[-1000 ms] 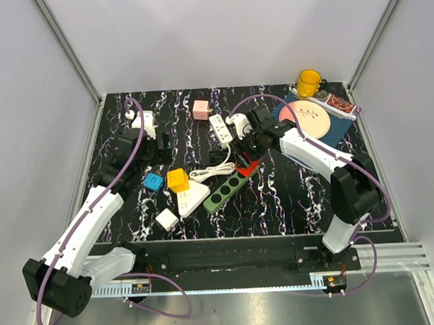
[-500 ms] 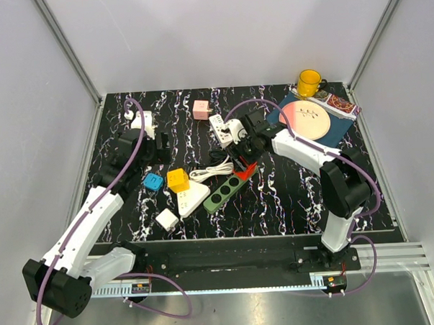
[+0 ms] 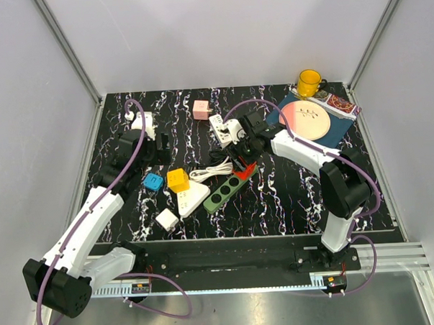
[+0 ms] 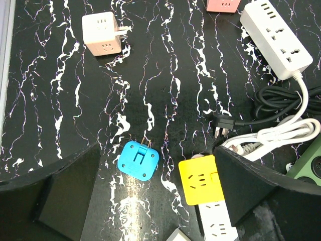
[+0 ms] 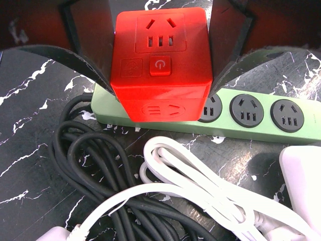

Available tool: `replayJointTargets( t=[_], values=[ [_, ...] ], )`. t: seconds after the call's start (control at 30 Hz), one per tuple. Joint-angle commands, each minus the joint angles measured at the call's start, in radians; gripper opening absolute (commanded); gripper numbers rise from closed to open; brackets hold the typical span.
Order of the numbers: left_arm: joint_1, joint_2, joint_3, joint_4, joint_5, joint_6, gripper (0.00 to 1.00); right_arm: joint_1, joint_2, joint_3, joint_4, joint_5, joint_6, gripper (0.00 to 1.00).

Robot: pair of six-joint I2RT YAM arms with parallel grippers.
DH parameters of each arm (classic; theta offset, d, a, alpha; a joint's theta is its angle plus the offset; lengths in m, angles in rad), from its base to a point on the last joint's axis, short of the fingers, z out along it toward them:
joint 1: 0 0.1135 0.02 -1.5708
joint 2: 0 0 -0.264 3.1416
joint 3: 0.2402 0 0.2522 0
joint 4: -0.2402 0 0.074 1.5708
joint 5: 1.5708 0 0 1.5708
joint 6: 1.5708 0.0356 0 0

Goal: Insert the plug
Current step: Insert the plug into the socket.

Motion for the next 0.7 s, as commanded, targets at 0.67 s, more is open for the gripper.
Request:
replayJointTargets(
  t=[0.67],
  values=[
    [-0.003,-0.025,0.001,0.023,-0.028,0.021,0.99,0.008,-0.029,-0.013,0.047,0.018,0.021,0.0]
  ],
)
